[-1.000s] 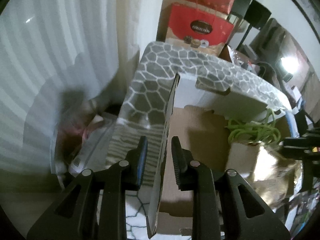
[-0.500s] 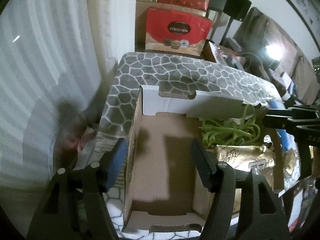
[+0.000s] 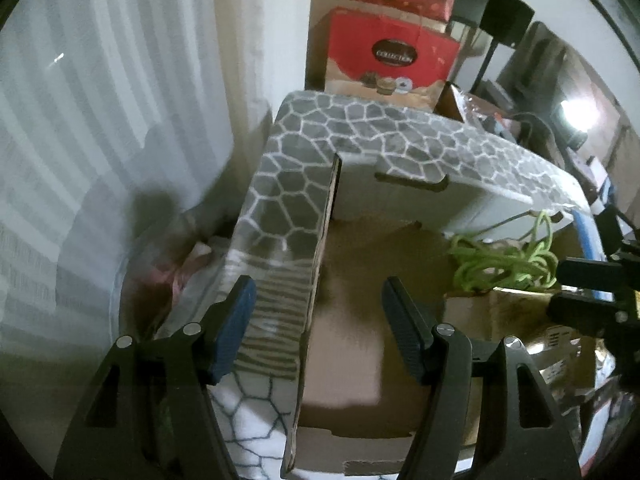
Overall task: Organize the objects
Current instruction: 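Carry the gold foil packet into the box and open the right tool, then move the right tool back to the clear plastic case on the table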
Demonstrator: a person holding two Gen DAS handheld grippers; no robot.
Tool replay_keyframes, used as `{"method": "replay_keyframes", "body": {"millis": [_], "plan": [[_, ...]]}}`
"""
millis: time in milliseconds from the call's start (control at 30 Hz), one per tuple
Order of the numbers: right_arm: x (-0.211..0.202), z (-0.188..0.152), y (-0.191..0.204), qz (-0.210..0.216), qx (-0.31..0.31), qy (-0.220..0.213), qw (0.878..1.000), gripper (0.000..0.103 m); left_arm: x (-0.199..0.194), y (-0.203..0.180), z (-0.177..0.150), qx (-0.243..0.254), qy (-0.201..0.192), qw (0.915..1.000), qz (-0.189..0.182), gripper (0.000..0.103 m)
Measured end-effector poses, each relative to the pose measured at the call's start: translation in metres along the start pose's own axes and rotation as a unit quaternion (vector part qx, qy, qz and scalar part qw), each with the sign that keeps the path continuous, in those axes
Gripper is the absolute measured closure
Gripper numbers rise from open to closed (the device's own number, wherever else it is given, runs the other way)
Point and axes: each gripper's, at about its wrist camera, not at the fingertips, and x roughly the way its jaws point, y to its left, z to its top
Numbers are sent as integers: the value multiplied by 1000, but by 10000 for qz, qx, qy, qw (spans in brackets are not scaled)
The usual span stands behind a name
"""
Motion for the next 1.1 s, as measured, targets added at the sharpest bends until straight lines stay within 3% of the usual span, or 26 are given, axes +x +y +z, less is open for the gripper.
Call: {"method": "replay_keyframes", "body": {"millis": [133, 233, 333, 767, 933, 1000, 1100], "plan": [[29, -3, 6, -476, -249, 320, 9980, 73, 8, -1, -4, 53, 75, 9999, 59, 41], [44, -9, -4, -494, -170, 456, 9976, 72, 10, -1, -4, 58, 101, 9999, 79, 41], [43, -13, -15, -349, -92, 463, 9983, 72, 13, -1, -5, 62, 135, 9998, 121, 41], [23, -31, -21, -716, -416, 857, 9929, 74, 20, -9, -11, 178, 236, 9995, 88, 41], [6, -34, -34, -327, 4, 710, 9969, 71, 17, -9, -10, 148, 216, 9996, 66, 42], [-11, -31, -43, -40, 253, 446, 9987, 72, 17, -9, -10, 147, 204, 9997, 45, 49], [-40, -31, -61, 17, 601, 115, 9981, 72, 18, -8, -10, 156, 250, 9996, -19, 65]]}}
